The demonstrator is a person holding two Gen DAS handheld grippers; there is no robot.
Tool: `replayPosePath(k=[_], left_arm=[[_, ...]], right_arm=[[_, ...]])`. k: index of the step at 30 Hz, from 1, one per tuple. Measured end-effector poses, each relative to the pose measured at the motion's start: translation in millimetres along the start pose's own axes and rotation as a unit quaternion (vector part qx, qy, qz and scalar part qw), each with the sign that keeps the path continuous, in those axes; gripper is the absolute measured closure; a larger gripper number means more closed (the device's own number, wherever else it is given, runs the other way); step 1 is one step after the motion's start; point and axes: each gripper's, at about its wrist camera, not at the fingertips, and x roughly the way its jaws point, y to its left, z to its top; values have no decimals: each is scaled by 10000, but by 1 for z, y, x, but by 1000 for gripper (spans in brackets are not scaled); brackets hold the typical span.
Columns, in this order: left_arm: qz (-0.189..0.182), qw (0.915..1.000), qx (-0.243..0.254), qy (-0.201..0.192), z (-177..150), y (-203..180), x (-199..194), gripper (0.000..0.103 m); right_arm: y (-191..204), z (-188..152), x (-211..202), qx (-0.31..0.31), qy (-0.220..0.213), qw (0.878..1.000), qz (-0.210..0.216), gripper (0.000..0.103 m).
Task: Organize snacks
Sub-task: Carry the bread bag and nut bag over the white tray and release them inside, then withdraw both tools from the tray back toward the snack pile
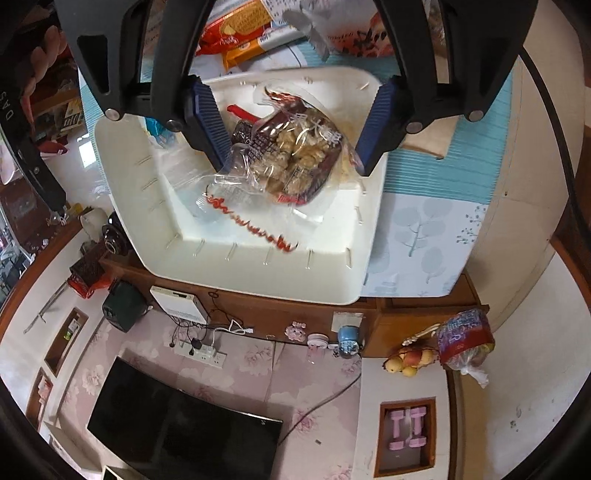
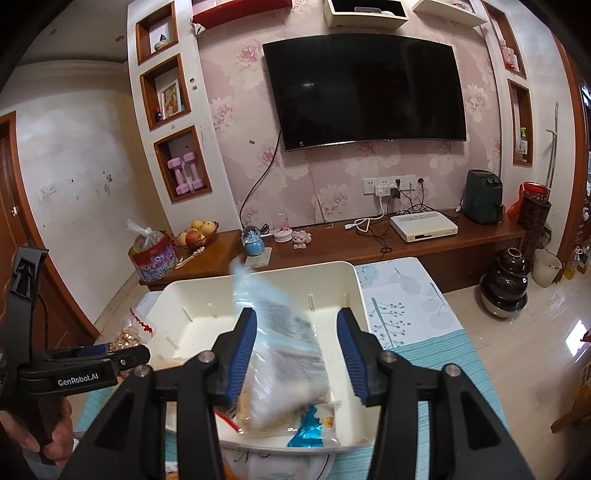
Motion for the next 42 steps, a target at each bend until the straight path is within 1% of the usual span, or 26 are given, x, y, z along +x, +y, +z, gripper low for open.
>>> replayPosePath(k=[1,2,3,6,9,15,17,19,21,23,28,33,37,42], left_arm=[[12,10000,-13,-42,0,1,-6,31],[35,9999,2,-119,0,1,-12,26],[86,9997,31,-205,0,0,-19,24],[172,9993,61,-334,-1,-4,-37,23],[98,9991,67,-405,-5,-5,-55,23],[93,9986,187,-482,-25,-10,-92,23],[-1,9986,176,-496,-37,-9,-105,23],[-144,9984,229,-493,-51,-10,-116,23],[-211,9984,274,-458,-63,-11,-124,23],[-229,9984,297,-425,-75,-12,-133,23],[-247,9982,407,-358,-100,-14,-150,23],[-234,9979,481,-365,-116,-14,-163,23],[-310,9964,618,-488,-128,-18,-171,23],[-262,9945,862,-534,-146,-24,-175,23]], right_arm=[[1,1,-2,3,-6,10000,-4,57],[2,1,-6,5,-15,10000,-10,57],[4,2,-10,7,-20,10000,-12,57],[4,0,-23,58,13,10000,-16,57],[3,-3,-37,108,53,9999,-83,57],[-6,-10,-63,330,71,9993,-163,57],[-11,-12,-72,433,116,9989,-160,57],[-14,-12,-81,584,168,9981,-68,56],[-19,-14,-91,765,205,9969,38,56],[-21,-16,-98,852,228,9961,44,52],[-27,-22,-116,1080,310,9936,95,50],[-34,-33,-134,1303,372,9907,133,50],[-38,-42,-143,1427,443,9887,124,50],[-42,-56,-148,1579,580,9856,147,50]])
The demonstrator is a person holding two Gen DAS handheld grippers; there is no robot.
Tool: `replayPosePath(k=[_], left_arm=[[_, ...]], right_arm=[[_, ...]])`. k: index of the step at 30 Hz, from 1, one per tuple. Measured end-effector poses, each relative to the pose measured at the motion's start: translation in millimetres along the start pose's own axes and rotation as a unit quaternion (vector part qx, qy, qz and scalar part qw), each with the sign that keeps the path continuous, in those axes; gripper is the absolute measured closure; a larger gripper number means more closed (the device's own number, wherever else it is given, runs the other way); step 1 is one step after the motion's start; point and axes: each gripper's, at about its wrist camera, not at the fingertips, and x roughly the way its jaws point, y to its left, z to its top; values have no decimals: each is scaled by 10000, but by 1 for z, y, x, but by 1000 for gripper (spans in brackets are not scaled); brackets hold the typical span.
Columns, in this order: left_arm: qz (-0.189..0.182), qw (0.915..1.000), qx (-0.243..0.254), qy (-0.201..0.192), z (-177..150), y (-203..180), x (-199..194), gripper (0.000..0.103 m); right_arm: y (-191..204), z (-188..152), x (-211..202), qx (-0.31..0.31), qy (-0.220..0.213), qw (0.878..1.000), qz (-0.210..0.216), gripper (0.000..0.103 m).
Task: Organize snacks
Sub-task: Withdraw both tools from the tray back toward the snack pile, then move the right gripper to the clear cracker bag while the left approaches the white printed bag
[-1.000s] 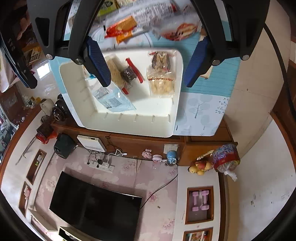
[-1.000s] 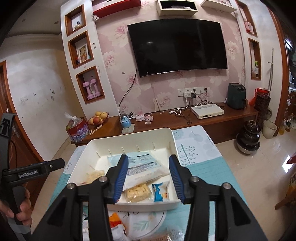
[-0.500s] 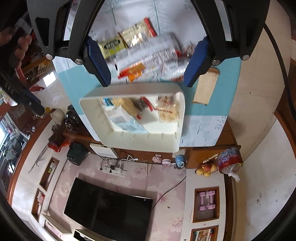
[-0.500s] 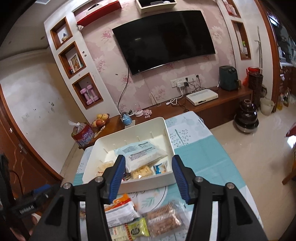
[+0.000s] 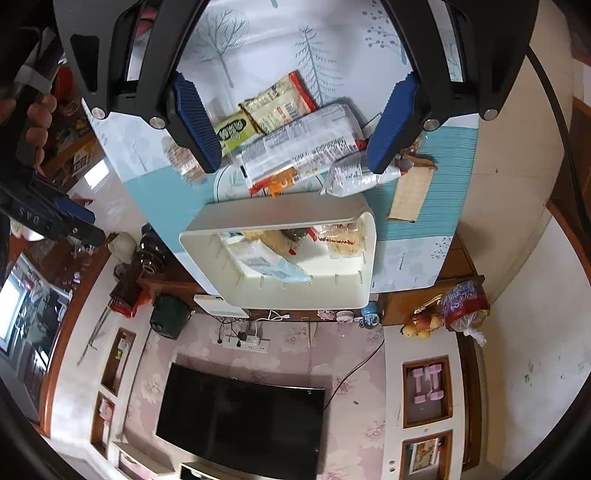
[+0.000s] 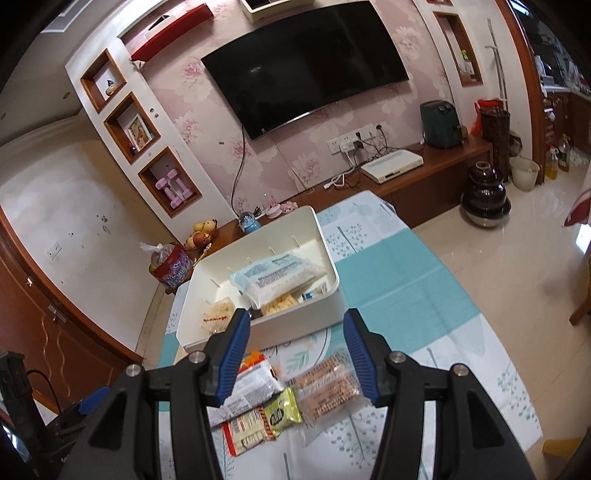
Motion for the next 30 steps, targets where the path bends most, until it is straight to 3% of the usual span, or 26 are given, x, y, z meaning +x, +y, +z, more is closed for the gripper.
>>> replayPosePath(k=[13,23,30], left_arm=[[357,9959,800,220,-37,-9,11,23],[700,9844,1606,173,-57,-6,36,23],[894,9710,2212,128,-72,-5,55,23]], right_arm=[[-22,-33,14,648,750,9951,20,50],[-29,-68,45,1044,1261,9865,0,50],[-32,-85,70,1246,1633,9787,56,50]])
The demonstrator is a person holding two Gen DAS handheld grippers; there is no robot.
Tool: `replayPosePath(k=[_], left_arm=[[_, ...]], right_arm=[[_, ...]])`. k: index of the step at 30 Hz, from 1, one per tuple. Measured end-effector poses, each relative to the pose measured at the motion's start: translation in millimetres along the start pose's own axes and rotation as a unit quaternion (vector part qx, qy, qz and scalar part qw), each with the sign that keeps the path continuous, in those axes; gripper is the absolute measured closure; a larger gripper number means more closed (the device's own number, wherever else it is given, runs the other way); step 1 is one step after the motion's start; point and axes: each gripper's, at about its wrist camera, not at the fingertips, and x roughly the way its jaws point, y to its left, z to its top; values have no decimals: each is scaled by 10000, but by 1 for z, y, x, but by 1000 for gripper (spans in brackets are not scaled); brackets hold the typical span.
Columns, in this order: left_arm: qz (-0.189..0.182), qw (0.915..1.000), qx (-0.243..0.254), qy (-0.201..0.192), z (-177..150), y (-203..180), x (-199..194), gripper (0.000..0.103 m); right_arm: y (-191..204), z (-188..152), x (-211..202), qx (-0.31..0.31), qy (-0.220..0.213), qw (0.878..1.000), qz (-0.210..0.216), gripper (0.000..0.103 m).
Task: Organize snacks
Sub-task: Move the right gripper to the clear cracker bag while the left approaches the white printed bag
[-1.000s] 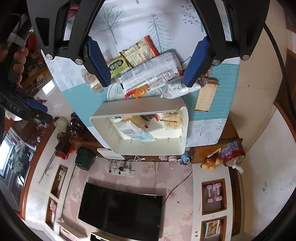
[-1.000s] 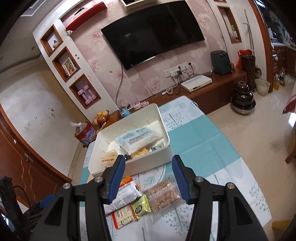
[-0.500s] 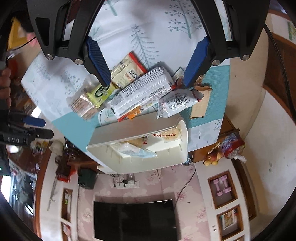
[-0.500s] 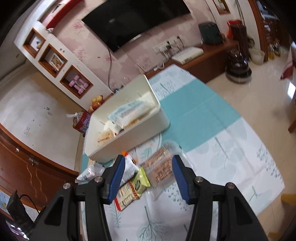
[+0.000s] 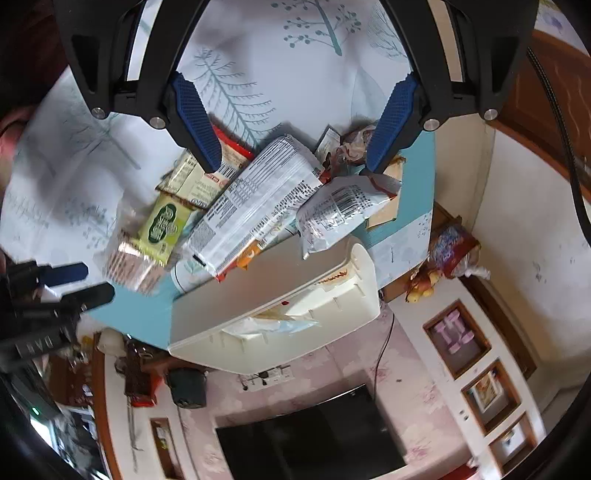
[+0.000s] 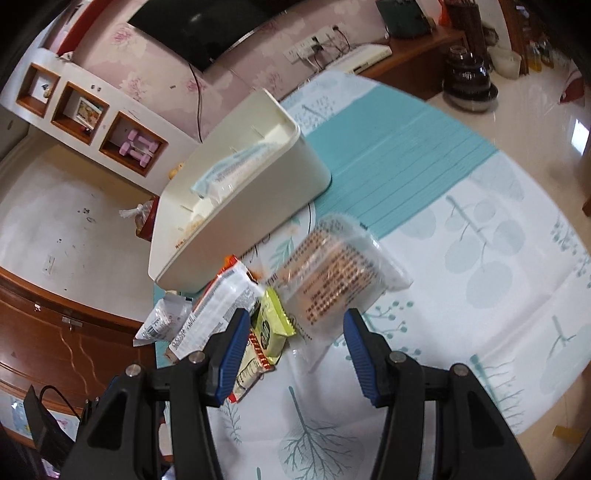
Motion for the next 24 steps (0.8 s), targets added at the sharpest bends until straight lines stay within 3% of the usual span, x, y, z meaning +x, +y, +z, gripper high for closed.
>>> replayPosePath(k=[13,15,17,24], left_arm=[[150,9973,696,189,-4,-16,47,23],[140,9970,715,249,-2,-17,55,23],[143,9967,736,301,2,-18,62,23],[130,9950,896,412,9,-21,80,23]], right_arm=[[-6,11,35,227,248,9994,118,50],[-7,14,40,211,275,9994,75,45],[-8,16,43,272,285,9991,142,33],[-14,25,54,516,345,9981,68,25]])
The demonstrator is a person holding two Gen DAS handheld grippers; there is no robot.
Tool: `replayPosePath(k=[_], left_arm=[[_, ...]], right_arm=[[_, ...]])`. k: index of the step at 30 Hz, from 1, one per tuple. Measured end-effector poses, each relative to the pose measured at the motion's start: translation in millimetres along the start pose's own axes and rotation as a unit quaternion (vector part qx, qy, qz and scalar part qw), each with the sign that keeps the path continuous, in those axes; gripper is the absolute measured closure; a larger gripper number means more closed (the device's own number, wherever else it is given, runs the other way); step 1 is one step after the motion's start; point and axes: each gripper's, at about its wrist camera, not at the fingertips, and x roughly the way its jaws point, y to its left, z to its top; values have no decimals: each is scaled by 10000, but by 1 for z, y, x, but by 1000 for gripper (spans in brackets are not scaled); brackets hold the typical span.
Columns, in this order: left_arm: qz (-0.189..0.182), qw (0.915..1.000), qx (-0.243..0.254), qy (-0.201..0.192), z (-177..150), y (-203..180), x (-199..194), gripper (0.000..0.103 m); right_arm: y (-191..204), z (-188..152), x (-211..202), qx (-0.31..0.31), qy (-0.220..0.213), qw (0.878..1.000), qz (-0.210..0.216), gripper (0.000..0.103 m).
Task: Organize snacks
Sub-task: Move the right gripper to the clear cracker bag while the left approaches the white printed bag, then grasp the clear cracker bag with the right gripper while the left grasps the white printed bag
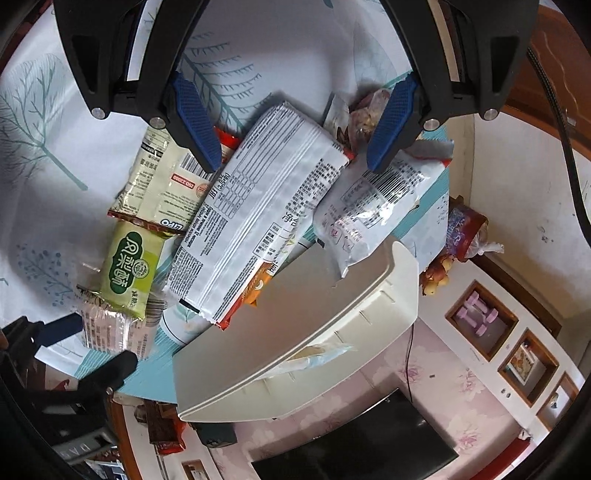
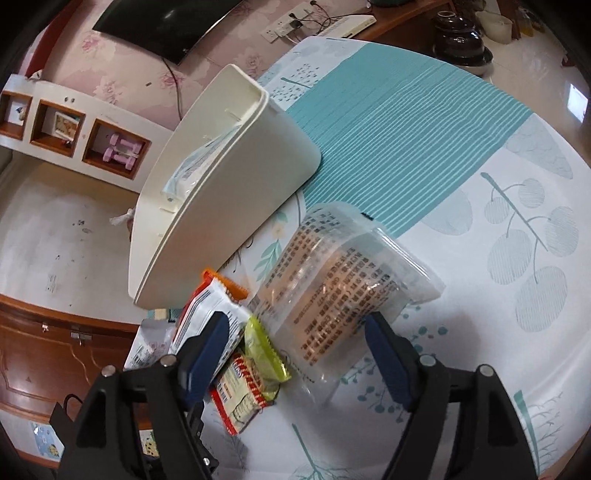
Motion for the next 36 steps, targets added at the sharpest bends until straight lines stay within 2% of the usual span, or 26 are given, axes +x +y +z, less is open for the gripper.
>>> replayPosePath(k=[5,8,10,14,19,26,36], left_arm=[[-29,9998,36,215,4,-1,13,23],[-27,9996,110,249,8,-4,18,23],[-3,9995,187,261,10,-7,21,23],[-3,9993,223,309,18,-10,29,23],[90,9989,260,379,25,-13,37,18],[-4,9985,178,509,34,-10,49,18],[-101,9984,25,563,39,-4,60,22]], right_arm=[[4,12,7,45,12,9998,-189,21],[12,19,15,-74,60,9985,-532,16],[16,21,18,-99,36,9978,-650,16],[28,24,27,-238,-24,9930,-1156,16],[35,28,39,-367,24,9864,-1605,15],[40,35,46,-479,-51,9842,-1701,9],[45,30,51,-983,-248,9776,-1846,9]])
